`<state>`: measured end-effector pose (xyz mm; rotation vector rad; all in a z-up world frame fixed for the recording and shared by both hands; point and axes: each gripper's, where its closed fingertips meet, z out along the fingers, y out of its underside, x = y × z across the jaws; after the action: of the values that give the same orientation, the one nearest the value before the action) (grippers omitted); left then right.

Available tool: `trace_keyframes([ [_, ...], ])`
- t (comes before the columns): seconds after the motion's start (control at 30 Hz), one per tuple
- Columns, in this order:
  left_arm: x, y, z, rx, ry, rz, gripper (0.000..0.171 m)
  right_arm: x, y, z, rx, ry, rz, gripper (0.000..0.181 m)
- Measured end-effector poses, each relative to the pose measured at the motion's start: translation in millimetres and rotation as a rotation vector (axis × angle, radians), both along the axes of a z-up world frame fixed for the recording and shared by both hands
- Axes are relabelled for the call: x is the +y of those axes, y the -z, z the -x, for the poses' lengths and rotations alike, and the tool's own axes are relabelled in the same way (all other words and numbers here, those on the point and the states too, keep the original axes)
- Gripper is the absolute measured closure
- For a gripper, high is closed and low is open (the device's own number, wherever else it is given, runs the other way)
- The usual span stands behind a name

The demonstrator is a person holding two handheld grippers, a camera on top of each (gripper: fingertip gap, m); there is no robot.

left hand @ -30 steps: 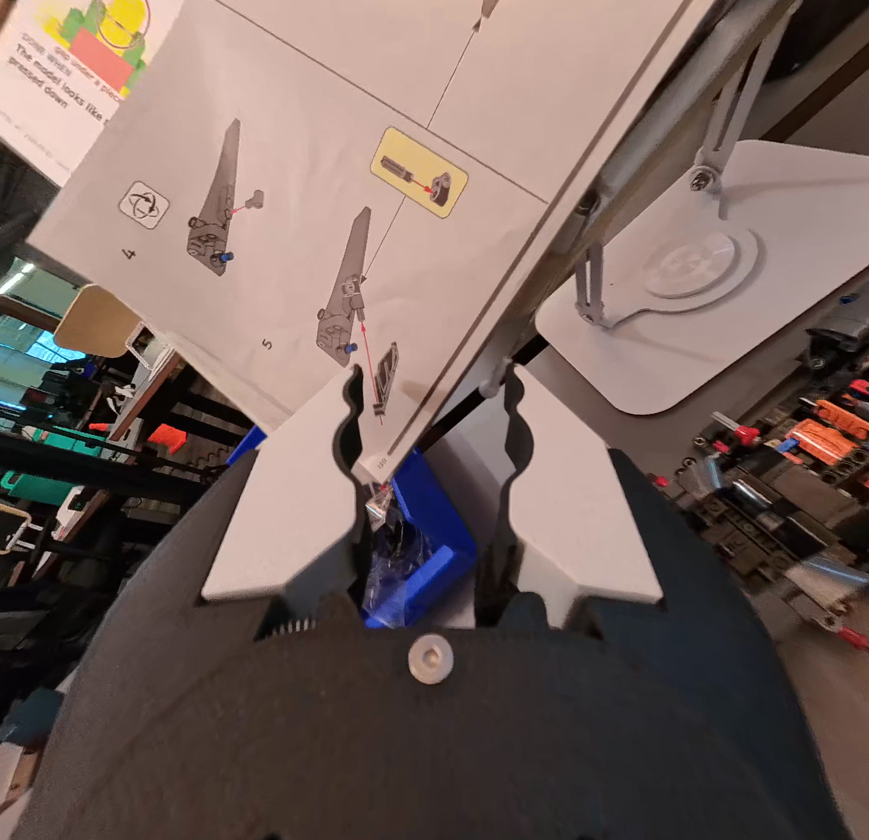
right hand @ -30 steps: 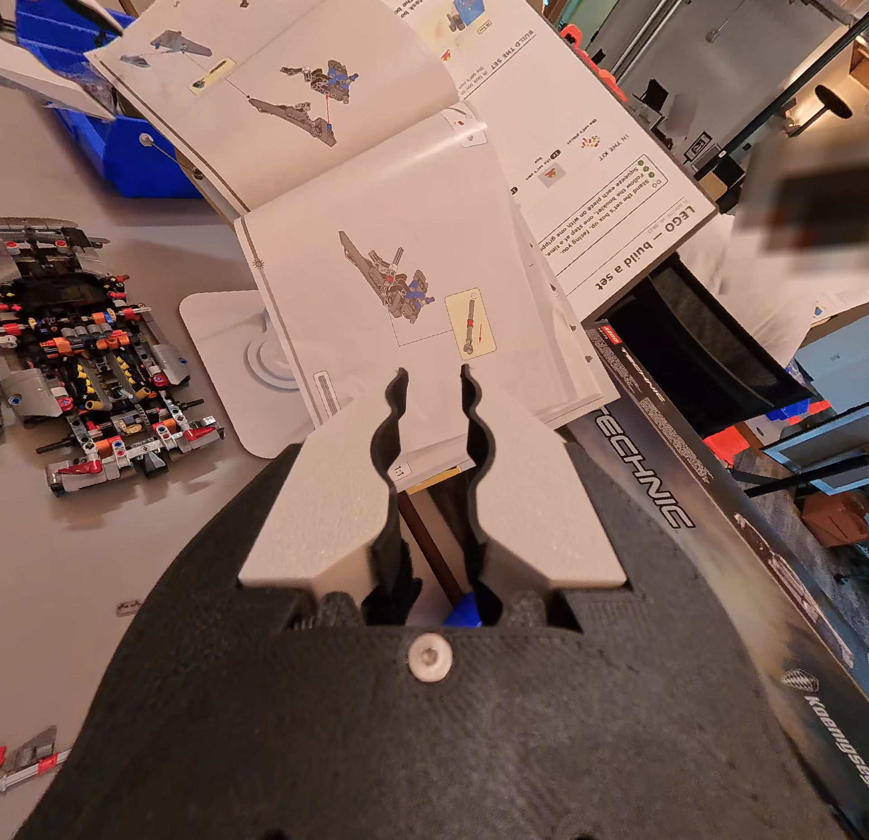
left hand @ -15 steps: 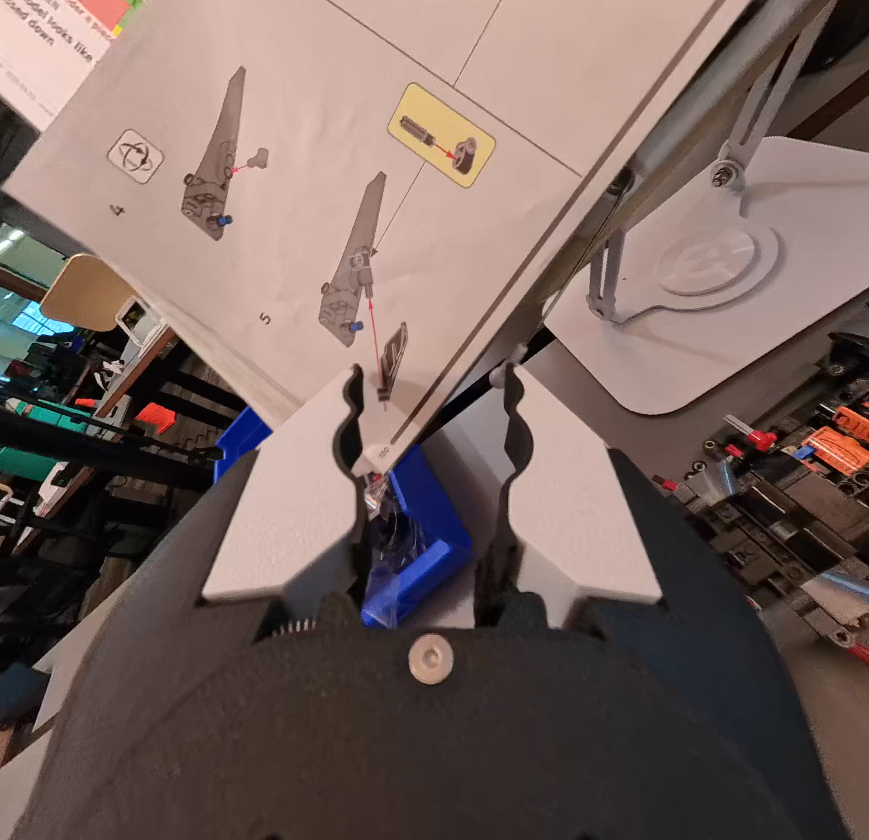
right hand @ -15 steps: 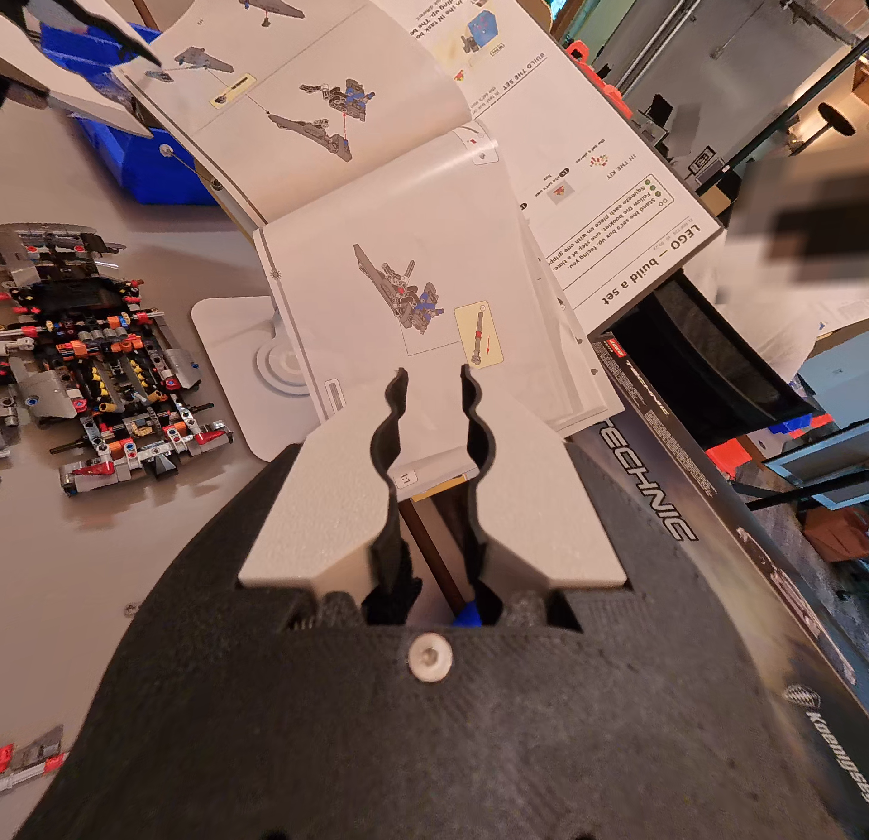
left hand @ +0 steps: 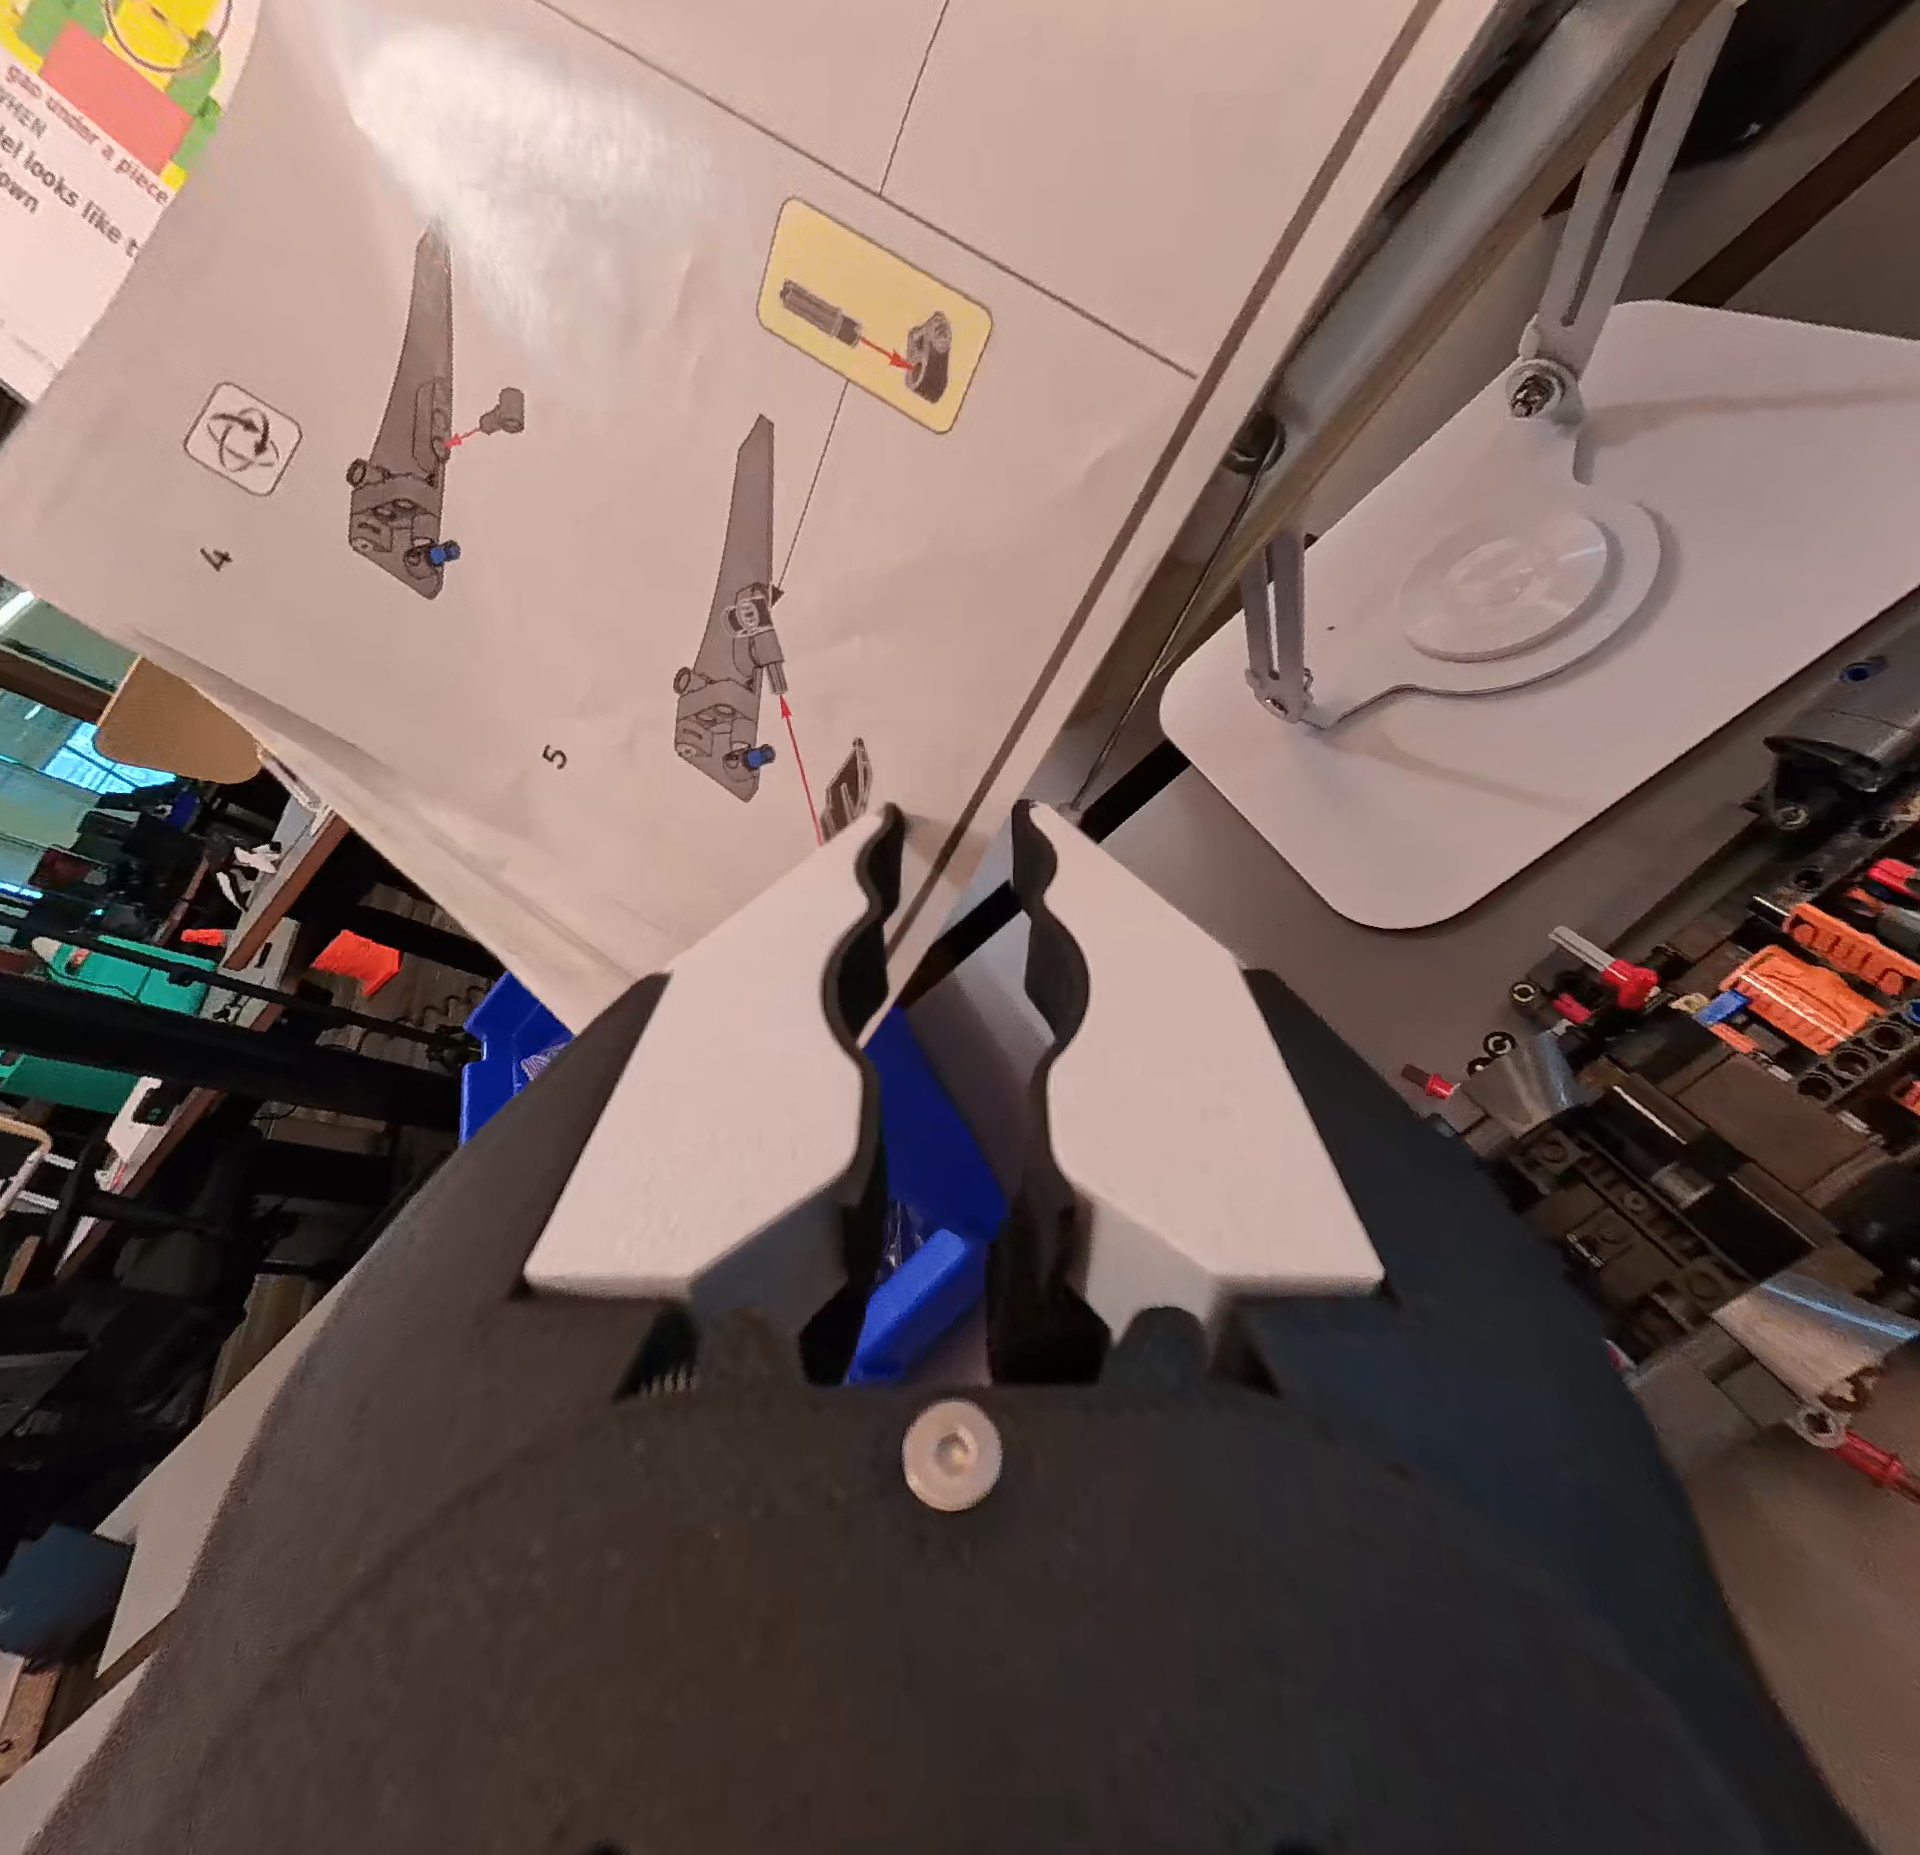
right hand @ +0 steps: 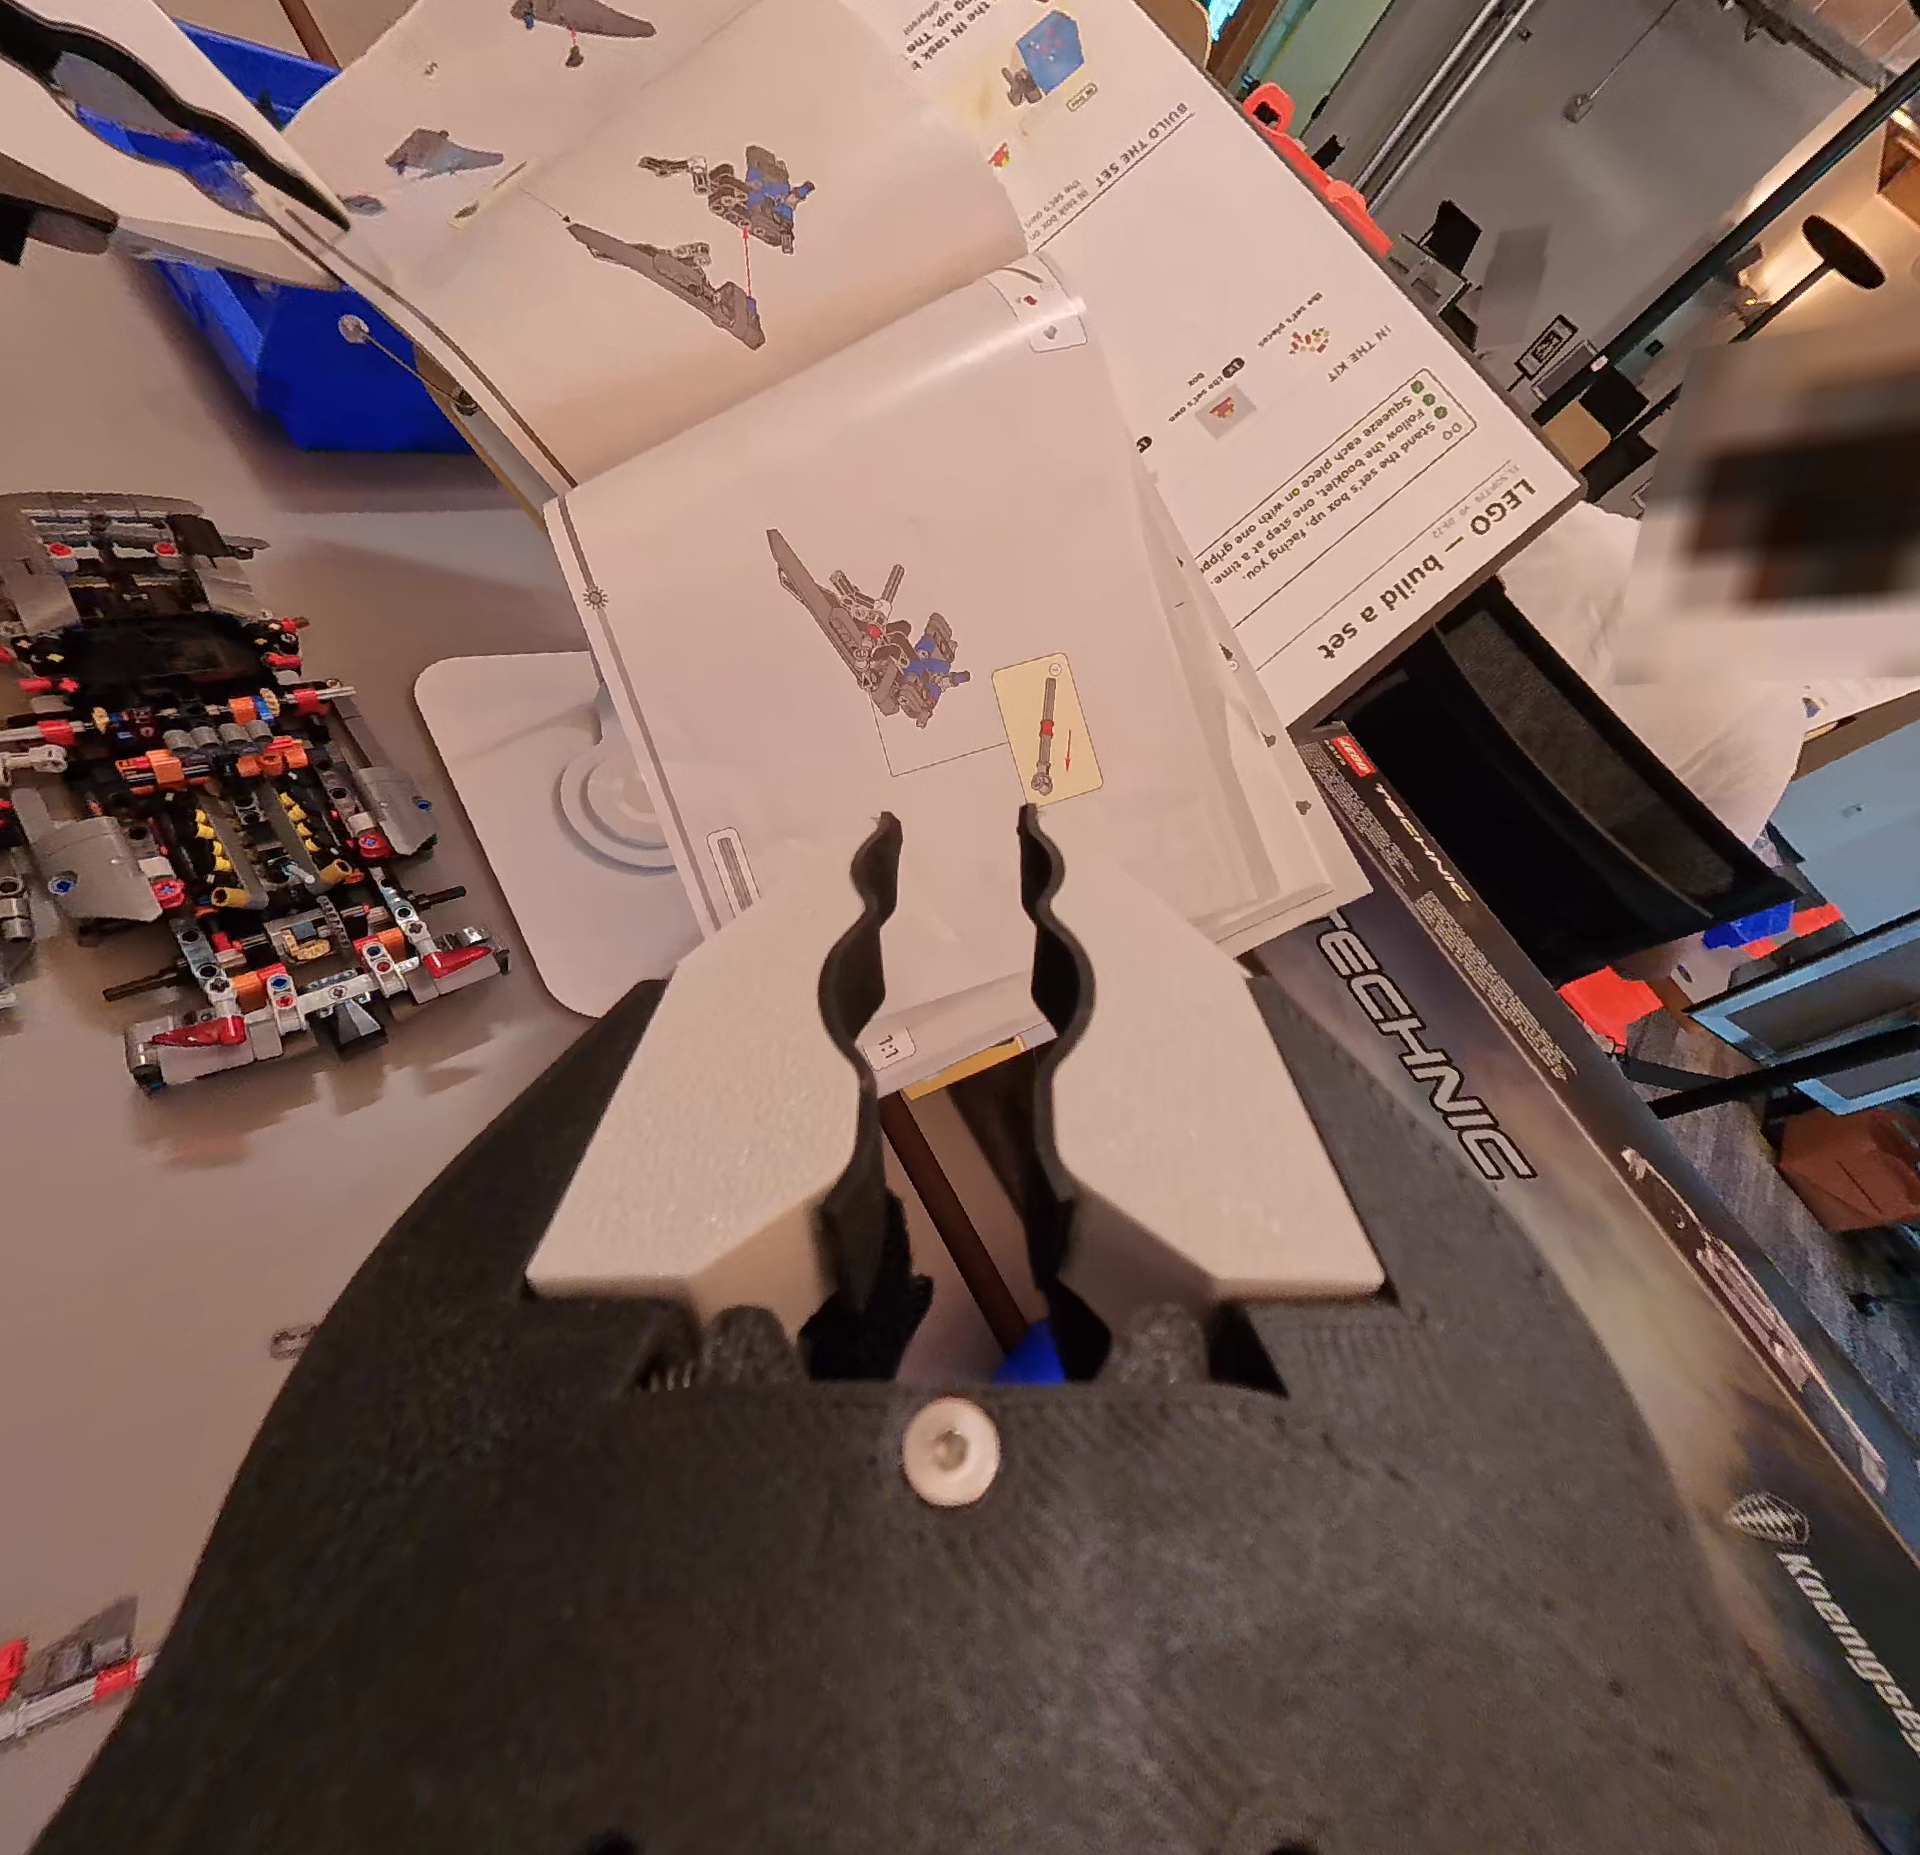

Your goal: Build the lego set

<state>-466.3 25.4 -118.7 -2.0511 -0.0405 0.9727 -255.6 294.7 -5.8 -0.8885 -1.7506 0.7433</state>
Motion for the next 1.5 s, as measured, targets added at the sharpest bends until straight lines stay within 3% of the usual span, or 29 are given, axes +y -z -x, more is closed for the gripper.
trace_keyframes([
  [0.13,-5.6,-2.5,1.5,0.001,0.012,0.004,0.165,0.0,-1.0,-1.0,0.004,-0.001,0.000,0.160],
  [0.37,-7.6,-7.0,-1.4,0.025,0.036,0.042,0.171,-0.1,-2.3,-2.1,0.007,-0.002,-0.001,0.160],
  [0.67,6.7,-45.9,-29.4,0.165,0.044,-0.046,0.171,-5.1,-2.5,-0.7,0.009,-0.015,0.000,0.160],
  [0.9,53.3,-86.0,-64.6,0.336,0.089,-0.096,0.171,-31.5,2.5,10.0,-0.003,-0.108,0.031,0.153],
  [1.17,94.7,-113.5,-99.4,0.406,0.181,-0.160,0.171,-85.6,2.4,28.6,0.036,-0.279,0.091,0.136],
  [1.37,118.5,-120.4,-118.7,0.419,0.236,-0.167,0.171,-108.0,17.1,47.1,0.035,-0.266,-0.046,0.133],
  [1.5,140.0,-125.6,-138.8,0.433,0.303,-0.177,0.171,-104.5,10.1,54.5,0.083,-0.223,-0.009,0.129],
])
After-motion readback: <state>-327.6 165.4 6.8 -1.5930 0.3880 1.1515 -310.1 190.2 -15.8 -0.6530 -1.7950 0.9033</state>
